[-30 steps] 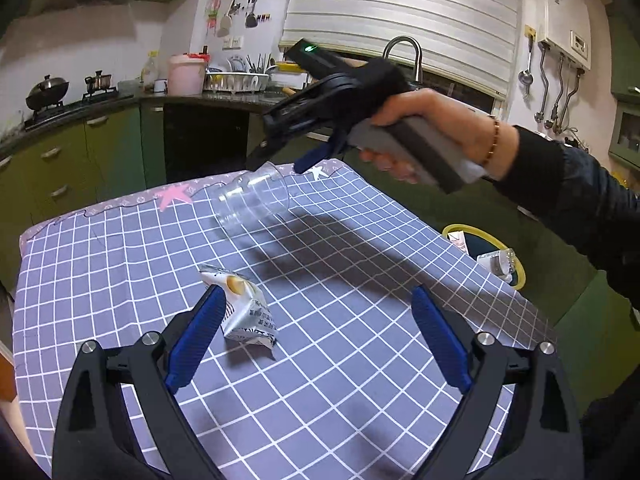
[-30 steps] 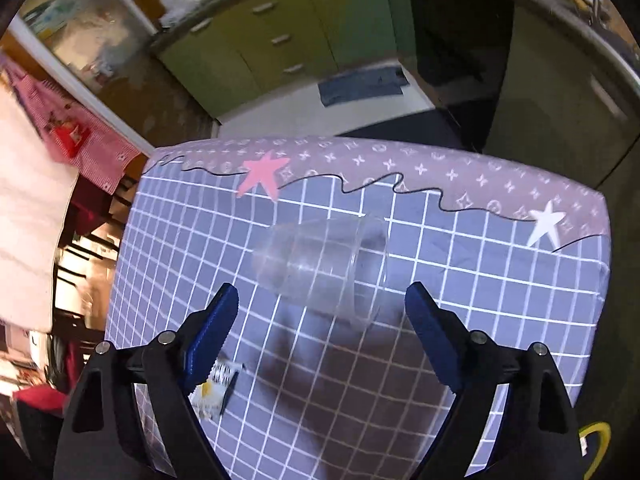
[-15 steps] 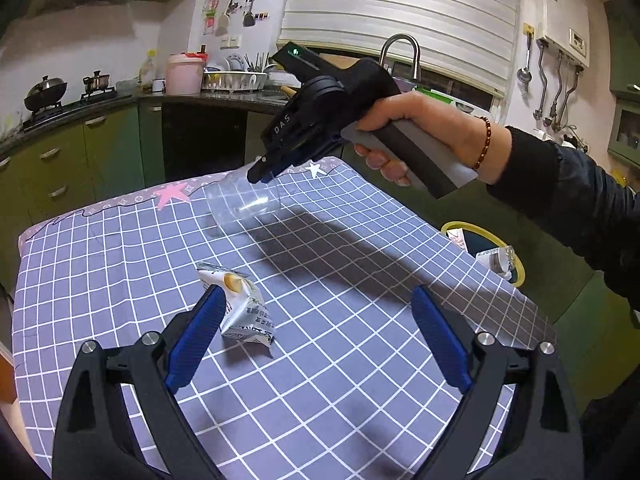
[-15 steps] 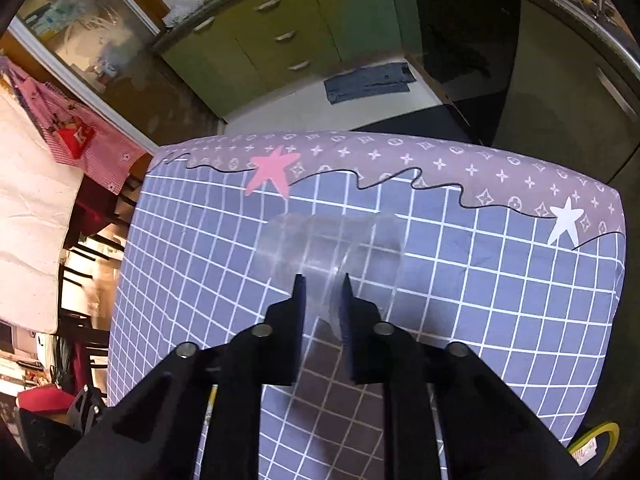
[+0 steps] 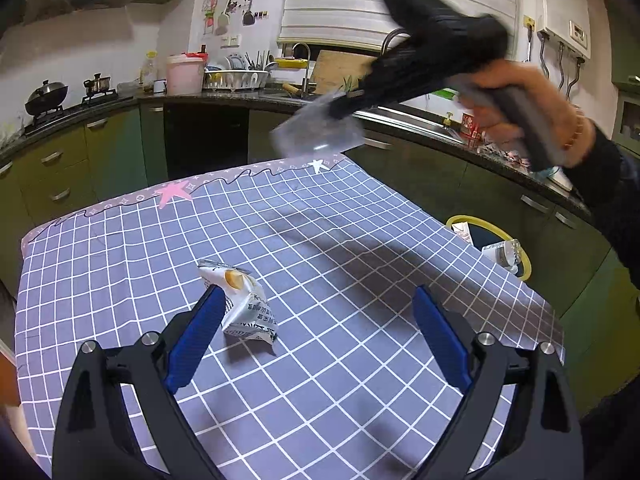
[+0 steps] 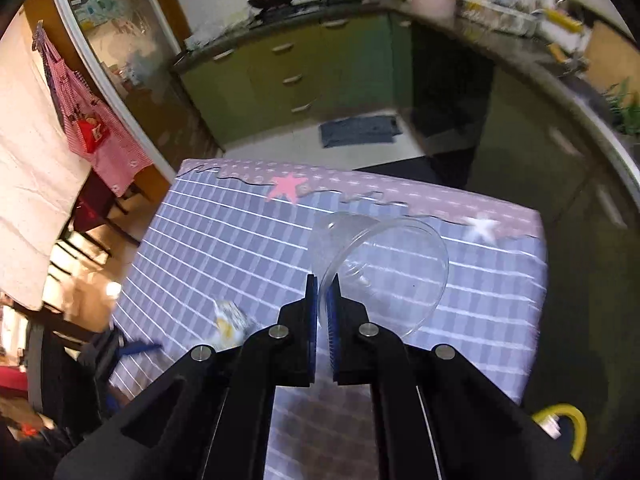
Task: Collect trash
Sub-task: 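Carry the clear cup over the bin and open the right gripper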
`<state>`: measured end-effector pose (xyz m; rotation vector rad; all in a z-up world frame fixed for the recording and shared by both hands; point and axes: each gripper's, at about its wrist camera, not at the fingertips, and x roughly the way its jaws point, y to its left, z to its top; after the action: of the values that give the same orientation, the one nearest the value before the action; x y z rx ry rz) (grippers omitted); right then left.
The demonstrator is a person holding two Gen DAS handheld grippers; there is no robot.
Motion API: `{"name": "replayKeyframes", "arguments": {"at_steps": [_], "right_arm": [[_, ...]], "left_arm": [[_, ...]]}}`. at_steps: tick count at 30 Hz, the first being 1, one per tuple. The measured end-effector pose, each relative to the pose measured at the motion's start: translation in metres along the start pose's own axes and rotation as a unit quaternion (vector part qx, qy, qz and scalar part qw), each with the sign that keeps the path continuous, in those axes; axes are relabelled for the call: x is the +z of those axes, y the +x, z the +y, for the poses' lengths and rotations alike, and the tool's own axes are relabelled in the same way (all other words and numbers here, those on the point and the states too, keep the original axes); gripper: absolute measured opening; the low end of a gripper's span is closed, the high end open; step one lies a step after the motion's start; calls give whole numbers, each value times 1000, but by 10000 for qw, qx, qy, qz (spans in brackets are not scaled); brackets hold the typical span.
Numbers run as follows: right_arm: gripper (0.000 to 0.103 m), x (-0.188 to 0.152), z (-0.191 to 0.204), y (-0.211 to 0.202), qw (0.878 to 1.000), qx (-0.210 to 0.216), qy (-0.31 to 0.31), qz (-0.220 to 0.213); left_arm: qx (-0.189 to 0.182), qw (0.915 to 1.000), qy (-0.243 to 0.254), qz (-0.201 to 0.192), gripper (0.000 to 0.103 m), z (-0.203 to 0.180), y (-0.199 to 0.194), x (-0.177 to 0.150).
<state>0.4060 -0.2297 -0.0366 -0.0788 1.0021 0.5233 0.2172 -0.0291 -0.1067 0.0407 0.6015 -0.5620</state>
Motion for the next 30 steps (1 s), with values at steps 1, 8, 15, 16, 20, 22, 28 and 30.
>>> {"name": "replayKeyframes", "arguments": {"at_steps": [1, 8, 15, 16, 20, 22, 28, 30], "right_arm": [[6, -7, -5, -11, 9999, -93, 15, -44], [6, -103, -92, -97, 9885, -1213, 878, -186], [6, -206, -185, -120, 9591, -2060, 1942, 84], [6, -216, -192, -119, 9562, -2110, 2023, 153], [6, -253, -200, -109, 9529, -2054, 2172, 507], [6, -266, -199, -103, 9544, -1904, 2197, 677], [30, -279, -215, -78, 9515, -1409, 2534, 1026], [48, -283, -226, -81, 9442, -1672, 2638, 1043]], "left_arm": [[10, 10000, 16, 1, 90, -1, 0, -1], [42, 9998, 201, 52, 90, -11, 4, -4], [74, 9995, 287, 142, 90, -14, 11, -8], [88, 9995, 280, 152, 90, -13, 11, -9], [99, 9995, 239, 200, 90, -10, 13, -9], [95, 9995, 228, 219, 90, -9, 14, -10], [115, 9991, 363, 206, 91, -15, 12, -10], [120, 9990, 387, 178, 92, -17, 11, -10]]}}
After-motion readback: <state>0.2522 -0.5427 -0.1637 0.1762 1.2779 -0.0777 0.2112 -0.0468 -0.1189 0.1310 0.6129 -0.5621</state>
